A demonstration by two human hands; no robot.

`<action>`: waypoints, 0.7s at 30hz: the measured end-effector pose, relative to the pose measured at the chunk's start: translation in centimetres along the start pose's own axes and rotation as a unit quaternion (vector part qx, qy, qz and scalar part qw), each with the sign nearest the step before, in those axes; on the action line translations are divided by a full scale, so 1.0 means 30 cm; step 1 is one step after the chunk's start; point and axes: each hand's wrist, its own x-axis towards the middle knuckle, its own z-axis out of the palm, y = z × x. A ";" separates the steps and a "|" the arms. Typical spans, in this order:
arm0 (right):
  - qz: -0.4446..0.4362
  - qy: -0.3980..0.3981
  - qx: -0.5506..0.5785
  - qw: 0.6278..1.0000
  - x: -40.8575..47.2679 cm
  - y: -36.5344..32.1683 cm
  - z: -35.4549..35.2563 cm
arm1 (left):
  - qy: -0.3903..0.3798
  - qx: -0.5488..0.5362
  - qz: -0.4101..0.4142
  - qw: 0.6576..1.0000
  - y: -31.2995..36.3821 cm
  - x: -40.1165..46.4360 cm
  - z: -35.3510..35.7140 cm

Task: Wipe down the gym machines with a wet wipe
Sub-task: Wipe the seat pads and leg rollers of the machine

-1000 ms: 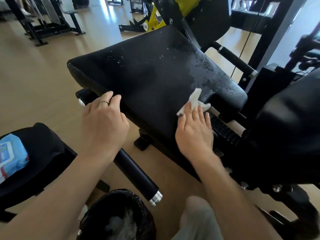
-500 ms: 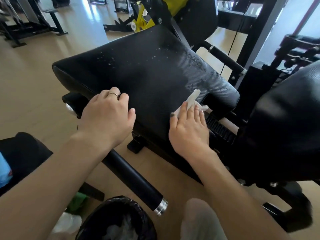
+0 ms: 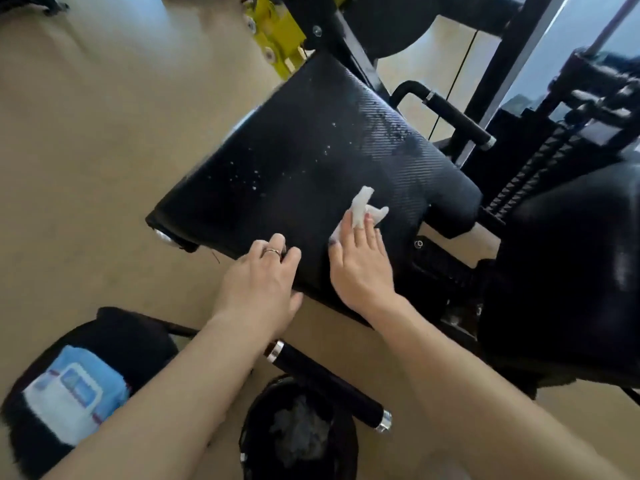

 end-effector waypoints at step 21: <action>0.149 -0.033 0.030 0.988 0.191 0.286 -0.175 | -0.136 0.102 0.137 0.976 0.167 0.432 -0.053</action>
